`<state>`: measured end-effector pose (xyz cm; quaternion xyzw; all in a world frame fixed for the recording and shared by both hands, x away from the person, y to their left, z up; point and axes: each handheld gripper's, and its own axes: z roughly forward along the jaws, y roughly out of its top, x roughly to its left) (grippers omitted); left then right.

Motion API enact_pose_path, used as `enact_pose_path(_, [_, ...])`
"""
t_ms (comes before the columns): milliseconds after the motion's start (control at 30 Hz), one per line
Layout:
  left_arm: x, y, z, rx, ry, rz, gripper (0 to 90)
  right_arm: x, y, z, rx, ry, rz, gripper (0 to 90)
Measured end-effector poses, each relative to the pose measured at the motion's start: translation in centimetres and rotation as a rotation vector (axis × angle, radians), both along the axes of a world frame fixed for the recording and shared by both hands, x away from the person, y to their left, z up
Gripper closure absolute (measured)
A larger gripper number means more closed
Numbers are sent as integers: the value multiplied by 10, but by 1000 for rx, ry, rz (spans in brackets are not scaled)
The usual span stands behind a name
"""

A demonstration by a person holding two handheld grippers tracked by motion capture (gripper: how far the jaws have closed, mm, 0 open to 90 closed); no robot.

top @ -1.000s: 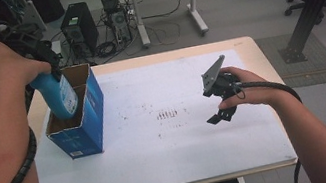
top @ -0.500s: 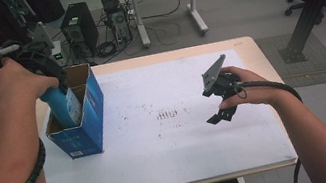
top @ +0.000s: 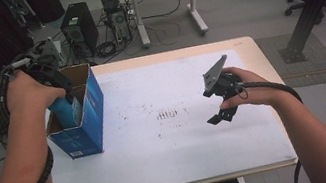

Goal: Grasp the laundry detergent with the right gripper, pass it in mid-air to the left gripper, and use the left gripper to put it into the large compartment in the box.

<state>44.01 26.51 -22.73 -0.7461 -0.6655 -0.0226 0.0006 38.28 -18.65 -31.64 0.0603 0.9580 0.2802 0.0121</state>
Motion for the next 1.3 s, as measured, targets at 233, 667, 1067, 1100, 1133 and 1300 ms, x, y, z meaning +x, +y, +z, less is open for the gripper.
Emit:
enact_pose_path(233, [1,3,-19,-4,16,13,375,0,2,-1,-2,4,6,26])
enact_pose_path(667, [1,0,-41,16,35,-5,375,-1,0,-4,3,8,-1,27])
enact_pose_path(1067, [1,-2,-50,24,33,-12,374,-2,0,-5,15,8,1,28])
enact_pose_path(1100, [0,-3,-50,23,31,-13,374,-2,1,-5,14,8,0,27])
enact_pose_path(1133, [0,-3,-51,25,33,-14,374,-2,1,-5,14,10,0,28])
enact_pose_path(1300, [0,-3,-54,34,35,-16,374,-3,0,-5,13,9,3,27])
